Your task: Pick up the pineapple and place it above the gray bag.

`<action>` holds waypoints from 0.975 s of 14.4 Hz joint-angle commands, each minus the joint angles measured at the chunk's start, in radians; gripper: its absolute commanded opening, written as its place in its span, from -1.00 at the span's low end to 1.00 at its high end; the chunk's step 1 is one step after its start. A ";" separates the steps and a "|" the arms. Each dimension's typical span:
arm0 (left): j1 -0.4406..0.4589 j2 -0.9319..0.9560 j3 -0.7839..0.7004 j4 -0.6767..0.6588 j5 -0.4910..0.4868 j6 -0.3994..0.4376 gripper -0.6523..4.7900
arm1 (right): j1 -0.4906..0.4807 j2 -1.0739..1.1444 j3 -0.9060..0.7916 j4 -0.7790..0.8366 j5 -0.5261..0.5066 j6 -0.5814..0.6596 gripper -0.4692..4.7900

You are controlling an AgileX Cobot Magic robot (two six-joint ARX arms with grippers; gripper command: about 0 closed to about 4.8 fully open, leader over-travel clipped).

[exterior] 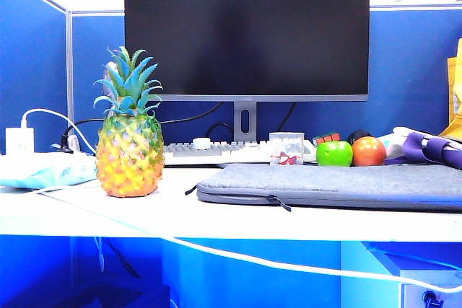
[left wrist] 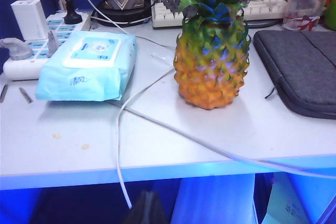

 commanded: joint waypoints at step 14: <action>0.001 0.484 0.538 0.113 0.193 0.023 1.00 | 0.000 0.055 0.133 0.457 -0.152 0.106 1.00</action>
